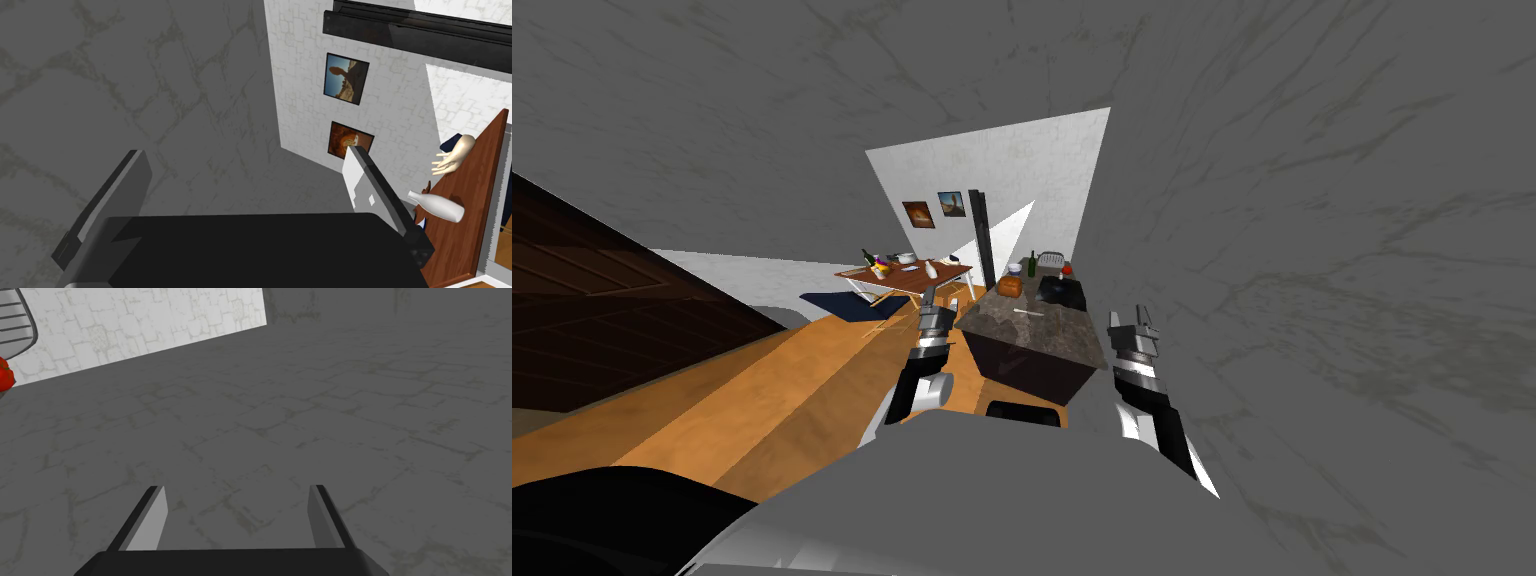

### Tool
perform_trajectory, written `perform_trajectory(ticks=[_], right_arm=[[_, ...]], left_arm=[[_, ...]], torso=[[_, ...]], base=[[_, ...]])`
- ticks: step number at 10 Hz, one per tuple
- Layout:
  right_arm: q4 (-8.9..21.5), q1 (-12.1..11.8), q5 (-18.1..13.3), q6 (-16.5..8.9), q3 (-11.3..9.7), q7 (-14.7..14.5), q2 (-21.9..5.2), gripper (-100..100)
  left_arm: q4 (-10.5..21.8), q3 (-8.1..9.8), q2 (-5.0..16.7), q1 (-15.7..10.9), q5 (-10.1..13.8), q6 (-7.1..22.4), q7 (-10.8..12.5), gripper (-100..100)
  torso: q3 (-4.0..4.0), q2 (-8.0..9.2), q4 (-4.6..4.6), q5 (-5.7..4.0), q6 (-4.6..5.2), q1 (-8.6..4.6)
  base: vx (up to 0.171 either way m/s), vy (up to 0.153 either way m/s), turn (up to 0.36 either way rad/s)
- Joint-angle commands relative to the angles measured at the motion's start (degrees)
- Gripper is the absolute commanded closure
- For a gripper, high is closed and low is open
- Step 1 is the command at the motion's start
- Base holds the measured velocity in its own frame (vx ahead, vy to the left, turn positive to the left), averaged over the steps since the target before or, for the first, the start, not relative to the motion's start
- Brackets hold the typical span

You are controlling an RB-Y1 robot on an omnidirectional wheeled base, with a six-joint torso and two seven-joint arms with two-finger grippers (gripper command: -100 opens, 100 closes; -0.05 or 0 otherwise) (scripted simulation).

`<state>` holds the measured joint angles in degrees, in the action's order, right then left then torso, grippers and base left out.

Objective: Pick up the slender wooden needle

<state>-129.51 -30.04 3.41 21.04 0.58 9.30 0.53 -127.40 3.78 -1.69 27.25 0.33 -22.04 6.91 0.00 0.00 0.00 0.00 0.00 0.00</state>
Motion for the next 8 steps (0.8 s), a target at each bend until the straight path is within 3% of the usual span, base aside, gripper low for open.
perform_trajectory(ticks=[1,4,8], right_arm=[[0.62,-0.30,-0.03,0.22,-0.53,0.04,-1.86,-100],[3.17,-1.62,-0.29,0.99,-2.76,0.29,-7.05,-100],[7.39,-3.79,-0.88,2.12,-6.37,0.96,-13.53,-100]], left_arm=[[0.00,0.00,0.00,0.00,0.00,0.00,0.00,0],[0.00,-0.01,-0.01,-0.01,0.00,0.00,0.00,0],[0.00,-0.02,-0.02,-0.02,0.00,0.00,0.00,0]], torso=[[0.00,0.00,0.00,0.00,0.00,0.00],[0.14,0.24,0.05,0.08,0.00,0.35],[0.30,0.51,0.12,0.14,0.00,0.57]], base=[[-0.026,0.033,0.018],[-0.061,0.099,0.069],[-0.112,0.165,0.009]])
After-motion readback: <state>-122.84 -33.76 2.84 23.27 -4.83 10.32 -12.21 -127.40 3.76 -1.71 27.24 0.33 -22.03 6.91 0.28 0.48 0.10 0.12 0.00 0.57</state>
